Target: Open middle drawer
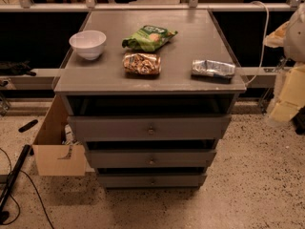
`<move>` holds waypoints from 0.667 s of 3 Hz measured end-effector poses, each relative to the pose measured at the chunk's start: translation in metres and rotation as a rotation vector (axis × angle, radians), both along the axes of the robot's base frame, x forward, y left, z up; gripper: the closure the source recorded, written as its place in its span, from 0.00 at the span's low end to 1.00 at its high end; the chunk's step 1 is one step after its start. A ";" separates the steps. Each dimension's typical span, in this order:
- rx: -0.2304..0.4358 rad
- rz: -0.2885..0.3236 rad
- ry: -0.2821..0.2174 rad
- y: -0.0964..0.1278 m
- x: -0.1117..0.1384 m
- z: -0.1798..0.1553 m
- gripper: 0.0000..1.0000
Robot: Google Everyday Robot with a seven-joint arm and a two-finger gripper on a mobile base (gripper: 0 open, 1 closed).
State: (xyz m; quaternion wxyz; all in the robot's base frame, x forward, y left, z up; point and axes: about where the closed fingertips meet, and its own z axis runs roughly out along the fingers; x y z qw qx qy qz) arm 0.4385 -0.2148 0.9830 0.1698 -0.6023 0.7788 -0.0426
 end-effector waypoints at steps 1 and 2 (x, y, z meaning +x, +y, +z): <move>0.000 0.000 0.000 0.000 0.000 0.000 0.00; 0.052 -0.022 -0.019 0.003 -0.003 -0.007 0.00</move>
Offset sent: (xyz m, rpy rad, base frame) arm -0.0114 0.0118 -0.0328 0.2339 -0.0686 -0.0999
